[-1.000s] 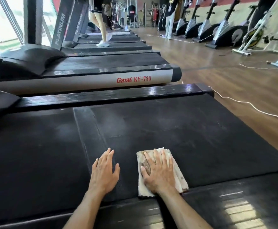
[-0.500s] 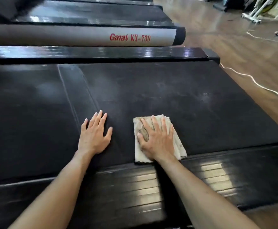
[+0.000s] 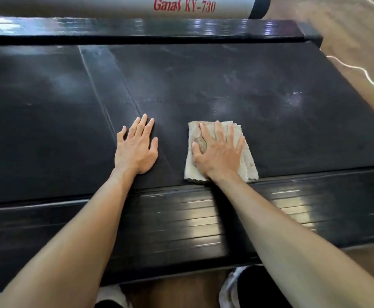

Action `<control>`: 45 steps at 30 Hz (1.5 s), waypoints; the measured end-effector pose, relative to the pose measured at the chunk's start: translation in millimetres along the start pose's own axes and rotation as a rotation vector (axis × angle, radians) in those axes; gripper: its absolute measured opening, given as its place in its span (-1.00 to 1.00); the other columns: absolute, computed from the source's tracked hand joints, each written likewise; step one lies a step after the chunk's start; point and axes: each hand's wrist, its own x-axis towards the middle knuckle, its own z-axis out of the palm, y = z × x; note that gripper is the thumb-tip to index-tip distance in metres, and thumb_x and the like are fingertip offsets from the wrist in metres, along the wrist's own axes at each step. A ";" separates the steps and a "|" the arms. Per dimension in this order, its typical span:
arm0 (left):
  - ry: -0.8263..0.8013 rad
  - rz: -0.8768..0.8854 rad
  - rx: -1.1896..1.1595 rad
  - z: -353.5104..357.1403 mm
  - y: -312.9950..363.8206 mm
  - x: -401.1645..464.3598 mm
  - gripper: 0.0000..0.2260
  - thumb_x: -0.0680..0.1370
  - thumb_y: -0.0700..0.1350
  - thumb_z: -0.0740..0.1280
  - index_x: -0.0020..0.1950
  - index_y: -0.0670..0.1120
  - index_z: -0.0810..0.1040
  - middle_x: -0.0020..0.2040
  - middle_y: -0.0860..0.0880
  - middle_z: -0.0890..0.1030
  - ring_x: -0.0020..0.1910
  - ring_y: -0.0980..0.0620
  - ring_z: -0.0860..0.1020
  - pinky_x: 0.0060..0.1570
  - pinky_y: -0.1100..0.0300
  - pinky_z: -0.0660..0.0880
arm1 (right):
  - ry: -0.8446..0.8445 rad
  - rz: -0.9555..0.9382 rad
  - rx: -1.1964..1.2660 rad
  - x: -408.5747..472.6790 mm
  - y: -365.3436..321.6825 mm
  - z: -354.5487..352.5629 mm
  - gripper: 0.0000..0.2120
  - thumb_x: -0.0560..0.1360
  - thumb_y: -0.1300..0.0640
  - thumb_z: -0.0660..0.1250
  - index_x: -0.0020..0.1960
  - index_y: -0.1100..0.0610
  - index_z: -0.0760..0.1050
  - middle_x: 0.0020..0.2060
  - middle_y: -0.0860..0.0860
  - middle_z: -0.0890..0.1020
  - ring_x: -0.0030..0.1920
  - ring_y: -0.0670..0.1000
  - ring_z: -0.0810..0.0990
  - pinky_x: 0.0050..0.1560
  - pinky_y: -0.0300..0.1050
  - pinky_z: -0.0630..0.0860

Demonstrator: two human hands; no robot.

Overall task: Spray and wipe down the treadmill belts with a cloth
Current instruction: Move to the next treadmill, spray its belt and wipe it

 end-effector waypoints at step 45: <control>0.066 -0.010 -0.024 4.2 -0.3 3.3 -0.51 0.69 -0.02 0.04 0.64 0.07 0.15 0.66 0.05 0.09 0.63 0.09 0.01 0.56 -0.04 -0.06 | -0.102 -0.218 0.004 37.2 7.5 -3.4 -0.43 0.63 -0.34 0.07 0.62 -0.35 0.07 0.68 -0.11 0.01 0.67 0.03 -0.15 0.61 0.19 -0.25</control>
